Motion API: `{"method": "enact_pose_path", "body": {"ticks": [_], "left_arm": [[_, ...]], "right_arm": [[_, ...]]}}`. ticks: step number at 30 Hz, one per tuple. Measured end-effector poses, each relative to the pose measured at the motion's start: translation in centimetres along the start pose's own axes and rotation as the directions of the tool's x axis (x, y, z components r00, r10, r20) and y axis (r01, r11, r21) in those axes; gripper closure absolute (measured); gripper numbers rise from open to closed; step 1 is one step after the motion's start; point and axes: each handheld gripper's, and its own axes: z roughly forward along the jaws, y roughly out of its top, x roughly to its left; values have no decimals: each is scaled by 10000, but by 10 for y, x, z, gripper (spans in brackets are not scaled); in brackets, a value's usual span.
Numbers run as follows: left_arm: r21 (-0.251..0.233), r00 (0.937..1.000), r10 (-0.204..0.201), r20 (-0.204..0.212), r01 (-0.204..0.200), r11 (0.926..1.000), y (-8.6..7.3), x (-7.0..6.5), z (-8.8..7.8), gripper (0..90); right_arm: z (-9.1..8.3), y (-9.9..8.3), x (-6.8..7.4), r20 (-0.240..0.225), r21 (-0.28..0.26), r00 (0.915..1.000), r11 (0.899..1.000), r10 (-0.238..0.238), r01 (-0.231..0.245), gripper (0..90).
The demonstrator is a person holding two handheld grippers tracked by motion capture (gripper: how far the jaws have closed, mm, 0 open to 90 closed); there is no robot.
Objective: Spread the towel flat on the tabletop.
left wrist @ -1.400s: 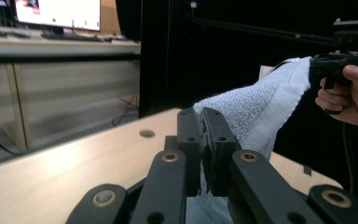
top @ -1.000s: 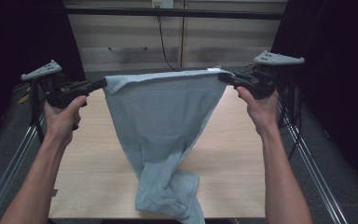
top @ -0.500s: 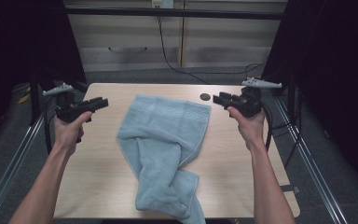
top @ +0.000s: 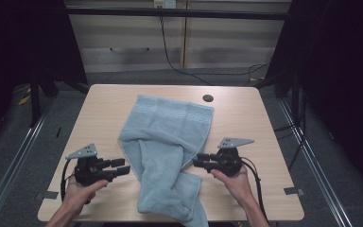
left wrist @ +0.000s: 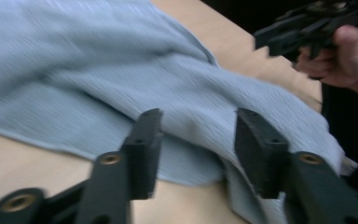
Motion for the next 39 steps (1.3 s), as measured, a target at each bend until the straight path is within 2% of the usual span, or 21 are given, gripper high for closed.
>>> {"method": "enact_pose_path", "body": {"ticks": [1, 4, 6, 7, 8, 9, 10, 11, 13, 14, 15, 17, 19, 20, 22, 23, 26, 31, 34, 37, 39], "left_arm": [[236, 9997, 36, 227, -42, 9997, -6, -5, 5, 481], [1063, 9989, 85, 463, -134, 9942, -21, -17, 26, 404], [1280, 9974, -105, 708, 14, 9918, -25, -18, 35, 372], [1341, 9978, -76, 662, -14, 9910, -25, -18, 38, 360], [1433, 9976, -201, 667, 104, 9896, -26, -18, 43, 358], [1547, 9967, -241, 775, 118, 9879, -27, -18, 46, 377], [1723, 9970, -80, 765, -53, 9850, -29, -18, 50, 448], [1814, 9962, -38, 868, -120, 9833, -30, -18, 52, 610], [1628, 9942, -151, 1060, -24, 9867, -29, -18, 52, 797], [1534, 9939, -89, 1097, -81, 9881, -28, -18, 50, 831], [1497, 9937, -29, 1124, -141, 9886, -26, -18, 49, 842], [1442, 9933, 27, 1156, -194, 9894, -26, -18, 48, 848], [1459, 9939, 49, 1105, -211, 9891, -26, -18, 49, 849], [1438, 9934, 48, 1144, -214, 9894, -26, -17, 48, 849], [1368, 9936, 55, 1128, -210, 9904, -25, -17, 47, 849], [1312, 9934, 48, 1143, -199, 9912, -25, -16, 46, 849], [1118, 9939, -66, 1099, -58, 9937, -24, -13, 41, 848], [1035, 9940, -121, 1086, 8, 9946, -23, -11, 39, 848], [980, 9943, -138, 1062, 33, 9952, -22, -11, 38, 848], [935, 9945, -192, 1030, 95, 9956, -22, -10, 38, 847], [918, 9944, -257, 1026, 162, 9956, -22, -9, 38, 848]], "right_arm": [[5, -8, 3, -22, 262, 10000, 9997, 6, -5, 638], [17, -27, 11, -182, 1085, 9997, 9940, -138, 157, 601], [22, -35, 13, -259, 1388, 9996, 9902, -143, 178, 563], [26, -38, 12, -128, 1484, 9997, 9887, -186, 203, 543], [28, -40, 11, -98, 1457, 9999, 9893, -21, 35, 523], [31, -41, 8, 0, 1395, 10000, 9902, 72, -71, 513], [32, -40, 6, 101, 1301, 9999, 9914, 130, -142, 513], [35, -37, 2, 223, 1140, 9990, 9926, 385, -408, 508], [40, -31, -7, 471, 913, 9978, 9946, 456, -498, 507], [42, -29, -9, 583, 786, 9964, 9947, 623, -668, 501], [44, -26, -13, 654, 584, 9948, 9950, 776, -815, 498], [48, -20, -16, 1114, 143, 9890, 9949, 974, -995, 464], [51, -13, -17, 1299, -179, 9865, 9950, 1002, -987, 461], [53, -10, -18, 1493, -180, 9846, 9958, 913, -896, 461], [59, -8, -22, 1573, 5, 9809, 9933, 1143, -1158, 462], [62, -8, -24, 1581, 203, 9816, 9936, 1067, -1113, 467], [71, -14, -24, 1502, 561, 9844, 9933, 913, -1007, 475], [67, -17, -18, 663, 650, 9964, 9963, 527, -570, 508], [63, -19, -16, 411, 849, 9985, 9956, 364, -398, 501], [61, -23, -14, 241, 986, 9994, 9948, 242, -264, 479], [63, -26, -12, 437, 1346, 9989, 9909, -141, 81, 470]]}}
